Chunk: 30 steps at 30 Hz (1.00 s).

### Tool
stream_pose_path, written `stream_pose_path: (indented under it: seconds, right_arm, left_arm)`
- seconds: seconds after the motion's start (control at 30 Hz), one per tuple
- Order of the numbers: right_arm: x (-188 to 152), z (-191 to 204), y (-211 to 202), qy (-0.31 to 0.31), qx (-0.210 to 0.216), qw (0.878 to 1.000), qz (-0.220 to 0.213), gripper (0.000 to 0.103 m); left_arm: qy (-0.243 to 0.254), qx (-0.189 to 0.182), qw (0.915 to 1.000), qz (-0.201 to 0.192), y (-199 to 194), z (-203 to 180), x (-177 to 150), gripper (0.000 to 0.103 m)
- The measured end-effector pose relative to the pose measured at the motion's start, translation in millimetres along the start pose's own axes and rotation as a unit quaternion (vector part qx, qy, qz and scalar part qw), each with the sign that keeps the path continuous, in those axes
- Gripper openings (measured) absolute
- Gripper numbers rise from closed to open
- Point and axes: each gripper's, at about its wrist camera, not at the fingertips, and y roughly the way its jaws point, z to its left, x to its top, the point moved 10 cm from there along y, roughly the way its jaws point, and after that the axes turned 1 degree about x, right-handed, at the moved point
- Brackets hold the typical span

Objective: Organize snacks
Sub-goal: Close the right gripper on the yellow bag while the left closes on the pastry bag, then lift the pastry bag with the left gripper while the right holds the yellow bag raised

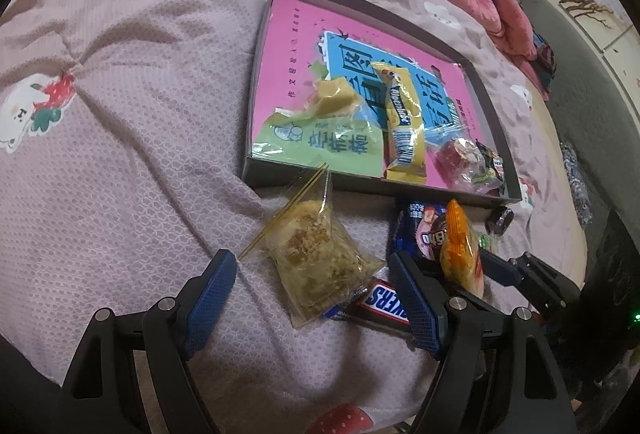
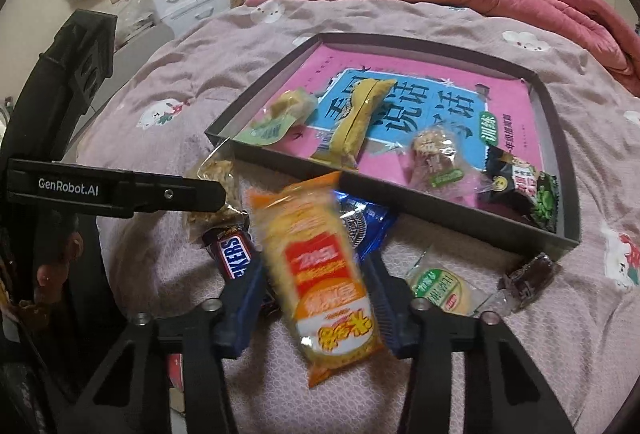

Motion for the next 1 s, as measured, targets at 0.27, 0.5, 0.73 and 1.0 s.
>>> stream_pose_path:
  seconds: [0.27,0.5,0.73,1.0]
  right_arm:
    - [0.0,-5.1,2.6,0.004,-0.004,1.000,0.001,0.039]
    - [3.2,-3.0,-0.9,-0.010,-0.014,1.000,-0.010,0.038]
    - [9.6,-1.1,-10.9,-0.009,-0.007,0.999,-0.030,0.034]
    - [15.6,-0.4,-17.8,-0.007,0.000,0.999,-0.049,0.034]
  left_arm:
    - [-0.026,-0.012,0.9996,0.001,7.0,6.0,1.8,0.079]
    - [-0.040,-0.005,0.9992,0.006,11.7,8.4,1.0,0.074]
    - [-0.025,0.029,0.9992,0.005,15.8,7.8,-0.2,0.065]
    - [-0.010,0.033,0.9994,0.002,12.2,4.9,0.8,0.047]
